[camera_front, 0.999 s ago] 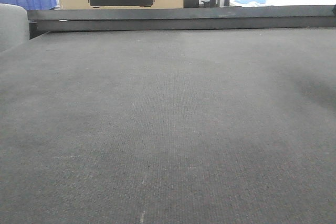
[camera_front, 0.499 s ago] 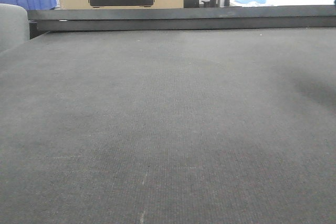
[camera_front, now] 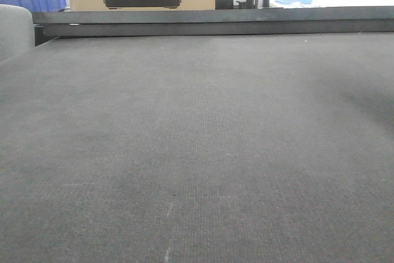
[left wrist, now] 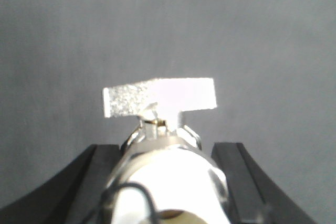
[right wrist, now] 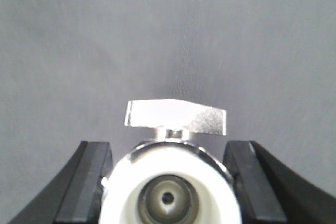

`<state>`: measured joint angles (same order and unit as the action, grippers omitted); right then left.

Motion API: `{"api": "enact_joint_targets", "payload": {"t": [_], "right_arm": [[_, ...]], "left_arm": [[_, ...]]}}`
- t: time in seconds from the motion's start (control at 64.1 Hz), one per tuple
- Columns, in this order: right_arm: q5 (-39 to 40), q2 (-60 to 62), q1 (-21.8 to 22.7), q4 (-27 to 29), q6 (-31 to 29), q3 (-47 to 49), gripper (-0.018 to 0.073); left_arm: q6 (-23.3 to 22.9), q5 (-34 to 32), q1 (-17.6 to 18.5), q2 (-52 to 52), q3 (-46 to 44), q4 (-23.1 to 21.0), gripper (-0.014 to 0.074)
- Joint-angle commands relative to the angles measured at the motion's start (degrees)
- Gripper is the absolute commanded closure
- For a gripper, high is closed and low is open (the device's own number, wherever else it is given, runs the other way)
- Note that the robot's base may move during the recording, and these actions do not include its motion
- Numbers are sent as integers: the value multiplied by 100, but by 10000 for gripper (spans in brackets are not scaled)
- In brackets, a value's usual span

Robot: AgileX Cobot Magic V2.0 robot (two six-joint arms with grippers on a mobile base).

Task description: Place valve from conveyor to right shelf box

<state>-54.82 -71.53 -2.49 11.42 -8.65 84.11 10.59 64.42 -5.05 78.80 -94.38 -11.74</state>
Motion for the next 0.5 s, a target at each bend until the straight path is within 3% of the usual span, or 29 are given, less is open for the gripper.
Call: {"api": "enact_joint_targets", "payload": {"t": [0.0,0.265,0.484], "right_arm": [[273,214,-5,-6,-37,249,721],[286,343,-5,-6,-37,324,721],[299,343,-5,-6,-37,324,721]], "left_arm": [[-27,-363,30,-394,-73,-132,708],[-27,-668,30,-698,-73,-132,708],[-27,-553,30,-687,-73,-88,708]]}}
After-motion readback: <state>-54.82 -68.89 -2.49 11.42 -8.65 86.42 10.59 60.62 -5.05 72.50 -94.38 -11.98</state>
